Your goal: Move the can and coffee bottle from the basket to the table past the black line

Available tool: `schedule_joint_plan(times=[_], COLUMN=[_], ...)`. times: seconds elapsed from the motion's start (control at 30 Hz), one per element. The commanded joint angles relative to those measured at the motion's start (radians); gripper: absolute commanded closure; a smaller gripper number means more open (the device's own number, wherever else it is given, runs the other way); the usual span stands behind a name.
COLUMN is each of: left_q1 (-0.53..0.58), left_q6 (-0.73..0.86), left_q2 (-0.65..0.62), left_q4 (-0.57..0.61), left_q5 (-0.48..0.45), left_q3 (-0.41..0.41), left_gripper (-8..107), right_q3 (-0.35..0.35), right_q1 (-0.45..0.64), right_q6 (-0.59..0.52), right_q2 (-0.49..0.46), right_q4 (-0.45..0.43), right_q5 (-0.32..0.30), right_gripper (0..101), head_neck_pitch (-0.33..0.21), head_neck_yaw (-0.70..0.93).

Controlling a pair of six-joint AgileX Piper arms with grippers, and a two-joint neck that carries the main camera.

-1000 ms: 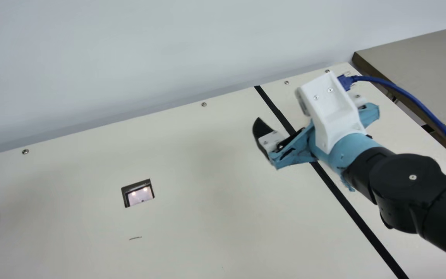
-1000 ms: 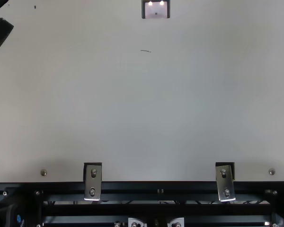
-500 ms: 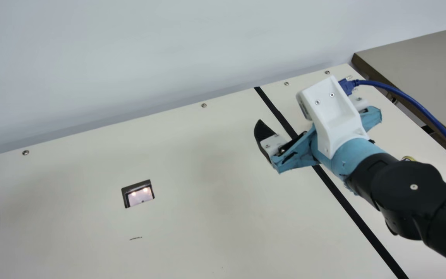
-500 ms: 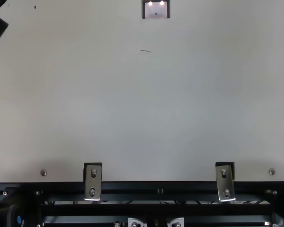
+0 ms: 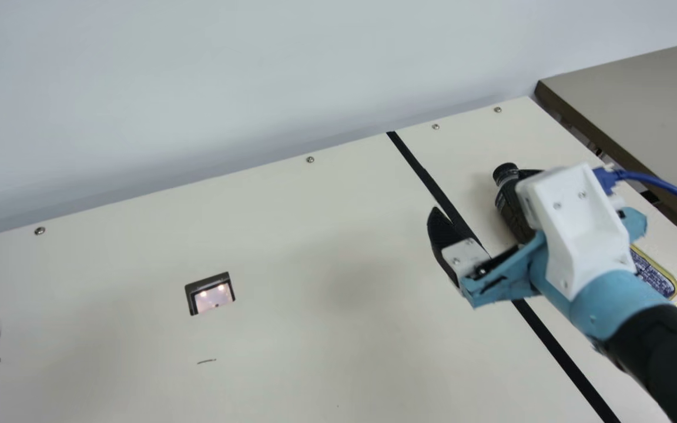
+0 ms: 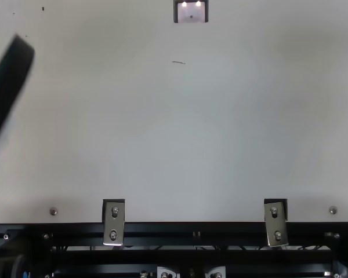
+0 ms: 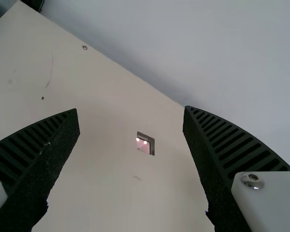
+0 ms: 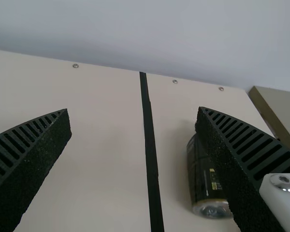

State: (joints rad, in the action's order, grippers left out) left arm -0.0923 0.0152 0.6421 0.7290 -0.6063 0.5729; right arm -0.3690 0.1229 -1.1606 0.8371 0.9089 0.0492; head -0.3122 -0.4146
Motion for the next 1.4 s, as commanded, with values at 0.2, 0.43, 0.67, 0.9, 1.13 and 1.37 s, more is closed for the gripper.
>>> schedule_joint_plan(times=[0.2,0.43,0.67,0.9,1.13,1.37], left_q1=[0.015,0.015,0.015,0.015,0.015,0.015], left_q6=[-0.003,-0.003,-0.003,-0.003,-0.003,-0.003], left_q2=[-0.165,-0.204,-0.204,-0.204,-0.204,-0.204], left_q4=[-0.150,-0.169,-0.169,-0.169,-0.169,-0.169], left_q5=[-0.083,-0.099,-0.099,-0.099,-0.099,-0.099], left_q3=[-0.054,-0.054,-0.054,-0.054,-0.054,-0.054], left_gripper=[9,9,9,9,9,9], right_q3=[0.062,0.069,0.091,0.108,0.093,0.092], right_q1=[0.059,0.063,0.056,0.062,0.085,0.082], right_q6=[0.045,0.120,0.099,0.175,0.358,0.526], right_q2=[-0.182,-0.279,-0.319,-0.377,-0.458,-0.523], right_q4=[-0.142,-0.245,-0.447,-0.562,-0.576,-0.564], right_q5=[-0.068,-0.099,-0.085,-0.152,-0.307,-0.457], right_gripper=[0,0,0,0,0,0], head_neck_pitch=[-0.024,-0.024,-0.024,-0.024,-0.024,-0.024], head_neck_yaw=[0.003,0.003,0.003,0.003,0.003,0.003])
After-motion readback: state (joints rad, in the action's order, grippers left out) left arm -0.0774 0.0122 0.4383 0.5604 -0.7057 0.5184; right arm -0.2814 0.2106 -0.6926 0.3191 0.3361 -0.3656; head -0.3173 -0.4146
